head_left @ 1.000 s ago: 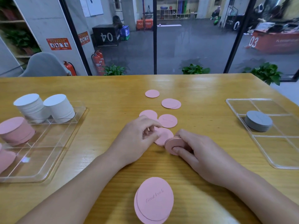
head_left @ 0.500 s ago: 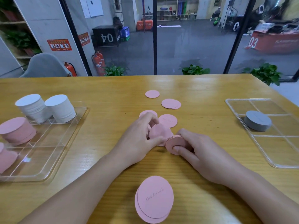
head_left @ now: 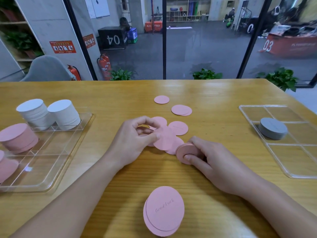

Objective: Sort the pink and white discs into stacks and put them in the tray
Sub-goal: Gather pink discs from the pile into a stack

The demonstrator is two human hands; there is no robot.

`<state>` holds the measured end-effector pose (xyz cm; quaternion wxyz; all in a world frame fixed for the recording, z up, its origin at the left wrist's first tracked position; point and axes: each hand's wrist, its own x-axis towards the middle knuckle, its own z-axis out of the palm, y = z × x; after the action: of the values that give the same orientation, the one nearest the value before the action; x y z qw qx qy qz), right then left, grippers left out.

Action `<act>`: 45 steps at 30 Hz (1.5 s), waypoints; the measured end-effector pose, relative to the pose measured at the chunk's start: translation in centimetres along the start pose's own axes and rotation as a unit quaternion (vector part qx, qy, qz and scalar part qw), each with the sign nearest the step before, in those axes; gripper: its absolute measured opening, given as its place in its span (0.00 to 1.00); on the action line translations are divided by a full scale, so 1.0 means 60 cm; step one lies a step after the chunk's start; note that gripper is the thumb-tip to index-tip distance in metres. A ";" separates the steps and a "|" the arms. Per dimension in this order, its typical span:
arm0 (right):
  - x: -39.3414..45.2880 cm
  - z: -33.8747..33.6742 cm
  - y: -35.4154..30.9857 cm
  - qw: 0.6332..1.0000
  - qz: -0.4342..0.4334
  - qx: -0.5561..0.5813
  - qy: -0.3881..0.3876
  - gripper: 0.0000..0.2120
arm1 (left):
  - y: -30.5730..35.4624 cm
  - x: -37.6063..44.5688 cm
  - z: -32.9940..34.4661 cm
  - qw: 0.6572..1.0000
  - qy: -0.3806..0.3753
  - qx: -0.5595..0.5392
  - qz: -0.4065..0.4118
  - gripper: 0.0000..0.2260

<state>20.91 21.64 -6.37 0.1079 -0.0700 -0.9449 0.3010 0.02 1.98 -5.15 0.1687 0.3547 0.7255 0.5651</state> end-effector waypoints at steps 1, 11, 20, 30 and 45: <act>0.000 0.001 0.001 1.000 0.002 0.000 0.001 0.06 | 0.002 -0.001 0.003 1.000 -0.009 -0.010 -0.005 0.10; 0.000 0.000 -0.001 0.998 0.010 0.027 0.052 0.07 | 0.006 -0.010 0.016 0.994 -0.098 -0.030 0.045 0.06; 0.001 0.008 -0.006 1.000 -0.018 -0.002 0.009 0.05 | 0.004 -0.010 0.032 0.995 -0.064 -0.027 0.067 0.11; 0.001 0.007 -0.005 1.000 -0.015 -0.001 0.010 0.05 | -0.054 0.034 0.011 0.945 0.071 0.317 0.030 0.16; 0.002 0.007 -0.005 1.000 -0.015 0.006 0.010 0.06 | -0.037 0.029 0.028 0.953 0.063 0.297 0.019 0.19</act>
<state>20.65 21.19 -6.52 0.1223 -0.0584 -0.9428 0.3047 -0.83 4.15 -7.49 -0.0008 0.3659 0.8630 0.3484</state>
